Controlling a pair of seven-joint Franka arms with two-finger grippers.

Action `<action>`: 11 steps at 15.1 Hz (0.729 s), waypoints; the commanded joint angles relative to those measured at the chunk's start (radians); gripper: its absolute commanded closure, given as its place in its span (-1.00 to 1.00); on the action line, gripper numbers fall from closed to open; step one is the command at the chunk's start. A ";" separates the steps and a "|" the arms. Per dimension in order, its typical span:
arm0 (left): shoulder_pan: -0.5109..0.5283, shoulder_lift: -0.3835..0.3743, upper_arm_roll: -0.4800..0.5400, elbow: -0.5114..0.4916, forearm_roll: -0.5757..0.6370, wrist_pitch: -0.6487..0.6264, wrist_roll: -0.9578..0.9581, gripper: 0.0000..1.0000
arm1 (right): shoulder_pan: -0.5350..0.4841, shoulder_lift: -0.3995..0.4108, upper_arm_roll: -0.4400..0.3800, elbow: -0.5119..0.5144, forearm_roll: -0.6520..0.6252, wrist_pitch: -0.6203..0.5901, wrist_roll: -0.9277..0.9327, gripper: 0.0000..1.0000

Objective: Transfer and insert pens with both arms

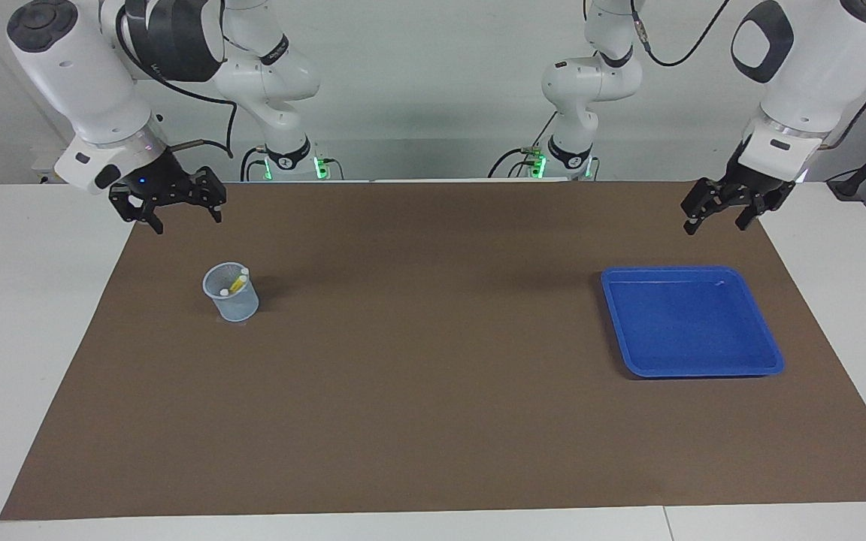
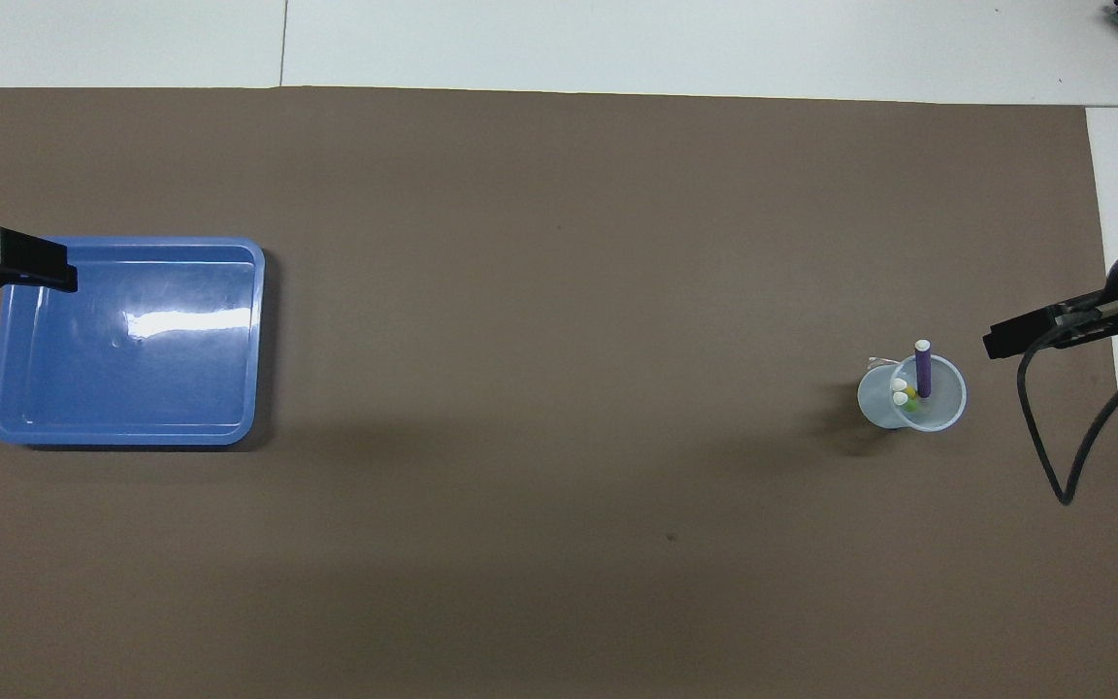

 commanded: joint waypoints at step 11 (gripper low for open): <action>-0.012 0.009 0.015 0.029 0.023 -0.034 0.046 -1.00 | -0.001 0.008 0.016 0.028 -0.027 -0.021 0.062 -1.00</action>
